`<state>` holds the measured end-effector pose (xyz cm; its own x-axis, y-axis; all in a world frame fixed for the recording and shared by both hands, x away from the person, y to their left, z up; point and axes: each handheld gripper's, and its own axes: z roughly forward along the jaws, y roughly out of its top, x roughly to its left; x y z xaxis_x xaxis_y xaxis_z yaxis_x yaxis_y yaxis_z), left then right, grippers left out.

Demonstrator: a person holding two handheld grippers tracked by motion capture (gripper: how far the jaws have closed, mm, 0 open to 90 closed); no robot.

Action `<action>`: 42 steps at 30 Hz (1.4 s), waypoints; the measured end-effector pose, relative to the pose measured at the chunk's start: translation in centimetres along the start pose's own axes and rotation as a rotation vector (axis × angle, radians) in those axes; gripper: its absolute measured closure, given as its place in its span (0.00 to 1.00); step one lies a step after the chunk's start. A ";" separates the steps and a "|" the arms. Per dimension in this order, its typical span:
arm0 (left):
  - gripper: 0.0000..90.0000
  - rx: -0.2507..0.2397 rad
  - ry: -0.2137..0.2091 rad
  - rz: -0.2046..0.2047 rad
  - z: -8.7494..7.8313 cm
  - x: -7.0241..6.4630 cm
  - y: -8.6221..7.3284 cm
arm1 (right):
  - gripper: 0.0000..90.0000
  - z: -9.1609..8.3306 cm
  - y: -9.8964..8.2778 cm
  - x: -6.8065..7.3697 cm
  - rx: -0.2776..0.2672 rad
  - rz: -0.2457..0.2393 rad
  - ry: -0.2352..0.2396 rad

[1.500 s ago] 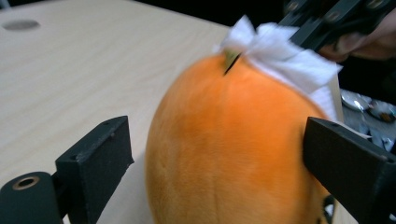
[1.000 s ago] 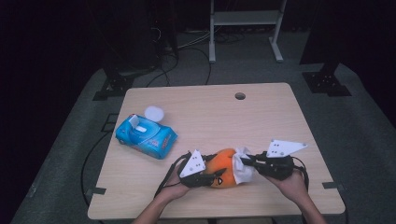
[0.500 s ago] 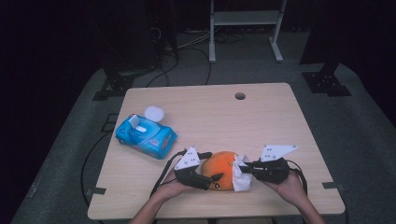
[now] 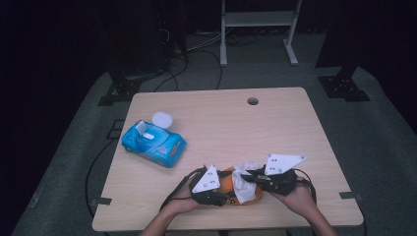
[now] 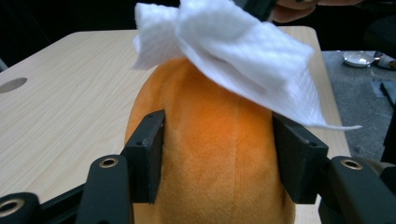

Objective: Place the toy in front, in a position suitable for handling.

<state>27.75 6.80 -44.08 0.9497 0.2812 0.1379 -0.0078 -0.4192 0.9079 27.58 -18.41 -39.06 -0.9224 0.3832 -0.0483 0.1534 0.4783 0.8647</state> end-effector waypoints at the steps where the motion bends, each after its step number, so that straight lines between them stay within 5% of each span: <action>1: 0.46 0.002 0.002 -0.005 -0.1 0.1 -0.1 | 0.93 -0.2 -0.3 -0.3 -0.003 0.013 -0.001; 8: 0.45 -0.005 0.003 -0.026 -0.1 0.4 -0.2 | 0.93 -2.4 -2.5 -1.9 0.039 0.074 -0.047; 16: 0.45 -0.001 0.005 -0.016 -0.2 0.6 -0.2 | 0.93 -1.8 -1.3 -1.1 0.034 0.025 -0.026; 21: 0.45 -0.001 0.006 -0.027 -0.2 0.8 -0.2 | 0.93 -2.7 -2.5 -2.7 0.071 0.080 -0.011; 24: 0.45 -0.004 0.004 -0.033 -0.1 0.9 -0.1 | 0.93 -3.5 -3.2 -3.3 0.079 0.108 -0.048; 29: 0.45 -0.007 0.003 -0.043 0.0 0.9 -0.1 | 0.93 -3.4 -2.1 -2.6 -0.027 0.107 -0.006; 32: 0.43 -0.008 0.008 -0.058 0.0 1.1 -0.2 | 0.93 -2.3 -1.9 -2.3 0.013 0.089 0.004; 38: 0.24 0.010 0.053 -0.145 -0.4 2.1 -0.1 | 0.93 -1.9 -2.8 -2.7 0.032 0.130 0.037; 42: 0.34 0.009 0.025 -0.155 -0.4 1.9 -0.1 | 0.93 -2.2 -3.1 -2.7 0.045 0.139 0.054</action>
<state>29.46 7.71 -43.73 0.9312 0.3645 0.0067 0.1410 -0.3770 0.9154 28.79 -22.63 -40.52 -0.9090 0.4051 0.0982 0.2953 0.4595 0.8377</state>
